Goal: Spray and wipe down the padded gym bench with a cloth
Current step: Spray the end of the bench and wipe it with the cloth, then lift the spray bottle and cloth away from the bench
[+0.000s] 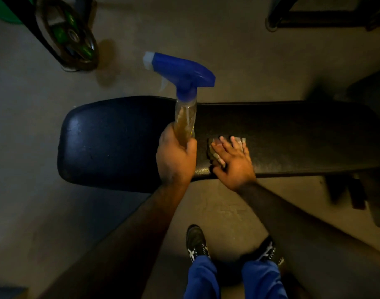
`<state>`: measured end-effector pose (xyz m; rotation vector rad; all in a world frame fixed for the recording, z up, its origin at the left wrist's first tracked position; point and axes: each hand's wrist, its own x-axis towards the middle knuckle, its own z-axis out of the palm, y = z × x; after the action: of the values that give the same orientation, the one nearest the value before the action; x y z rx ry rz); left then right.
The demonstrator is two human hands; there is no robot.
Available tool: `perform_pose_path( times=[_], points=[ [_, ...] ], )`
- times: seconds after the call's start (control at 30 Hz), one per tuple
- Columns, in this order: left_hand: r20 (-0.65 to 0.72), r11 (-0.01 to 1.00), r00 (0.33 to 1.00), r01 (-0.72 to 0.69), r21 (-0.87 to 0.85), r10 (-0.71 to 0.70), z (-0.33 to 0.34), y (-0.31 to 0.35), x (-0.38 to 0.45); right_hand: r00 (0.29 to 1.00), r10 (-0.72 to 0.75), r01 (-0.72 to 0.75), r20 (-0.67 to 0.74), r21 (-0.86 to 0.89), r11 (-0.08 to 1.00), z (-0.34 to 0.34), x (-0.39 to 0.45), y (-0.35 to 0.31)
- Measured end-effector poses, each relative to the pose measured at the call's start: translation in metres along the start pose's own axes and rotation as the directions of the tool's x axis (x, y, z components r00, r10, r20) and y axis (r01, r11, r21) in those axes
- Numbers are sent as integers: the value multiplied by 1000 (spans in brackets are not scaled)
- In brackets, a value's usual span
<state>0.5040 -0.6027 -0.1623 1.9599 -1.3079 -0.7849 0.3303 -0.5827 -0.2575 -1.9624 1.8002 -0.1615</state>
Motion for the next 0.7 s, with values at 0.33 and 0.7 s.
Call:
perform_pose_path(
  times=[0.33, 0.7],
  points=[
    [98, 996, 993, -65, -68, 71, -18, 64, -51, 908, 405, -368, 110, 671, 644, -99, -74, -12],
    [361, 969, 900, -209, -133, 244, -23, 194, -205, 684, 727, -224, -56, 933, 283, -223, -274, 7]
  ],
)
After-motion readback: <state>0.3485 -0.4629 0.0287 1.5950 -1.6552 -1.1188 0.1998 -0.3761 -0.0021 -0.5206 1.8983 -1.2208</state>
